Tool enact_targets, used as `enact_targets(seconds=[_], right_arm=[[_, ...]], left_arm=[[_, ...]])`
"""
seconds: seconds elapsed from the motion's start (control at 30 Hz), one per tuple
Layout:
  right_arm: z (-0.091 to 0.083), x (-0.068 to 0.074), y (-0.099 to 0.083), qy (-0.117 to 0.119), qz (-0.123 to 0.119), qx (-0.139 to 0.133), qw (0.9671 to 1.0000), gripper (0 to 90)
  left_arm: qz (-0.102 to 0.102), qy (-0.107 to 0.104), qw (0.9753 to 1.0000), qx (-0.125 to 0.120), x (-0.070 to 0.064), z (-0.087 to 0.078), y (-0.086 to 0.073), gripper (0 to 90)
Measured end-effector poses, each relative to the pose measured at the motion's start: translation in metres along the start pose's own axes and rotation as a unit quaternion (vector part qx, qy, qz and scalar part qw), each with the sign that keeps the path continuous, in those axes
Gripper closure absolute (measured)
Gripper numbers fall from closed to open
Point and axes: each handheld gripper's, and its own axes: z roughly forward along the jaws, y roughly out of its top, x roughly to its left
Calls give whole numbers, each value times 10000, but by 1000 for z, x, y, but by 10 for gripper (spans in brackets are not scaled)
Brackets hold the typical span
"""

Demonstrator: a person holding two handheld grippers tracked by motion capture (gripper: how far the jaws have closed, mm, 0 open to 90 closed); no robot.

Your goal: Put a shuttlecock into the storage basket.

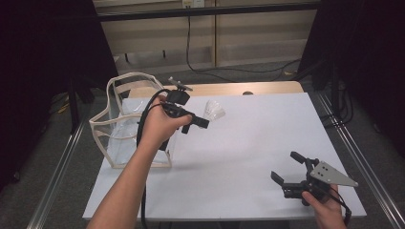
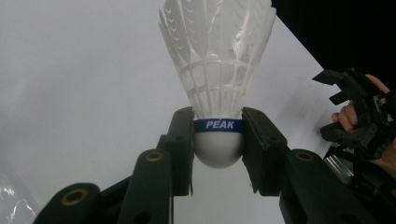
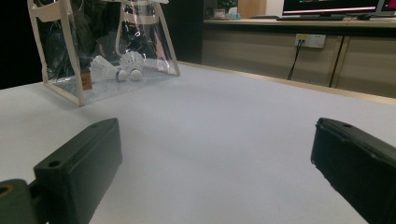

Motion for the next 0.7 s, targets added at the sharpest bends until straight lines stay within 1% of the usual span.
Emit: enact_targets(seconds=[0.07,0.17,0.4,0.67,0.7], right_arm=[[0,0,0,0,6,3,10000,15],[0,0,0,6,10,-6,10000,15],[0,0,0,7,13,4,10000,15],[0,0,0,5,3,6,10000,15],[0,0,0,6,7,4,10000,15]], left_arm=[[-43,24,10000,-25,-1,-1,0,658],[15,34,10000,8,-1,-5,2,658],[5,63,10000,-45,-2,-12,5,658],[23,19,10000,-20,-2,-20,8,658],[-8,5,10000,-41,-2,-22,9,658]])
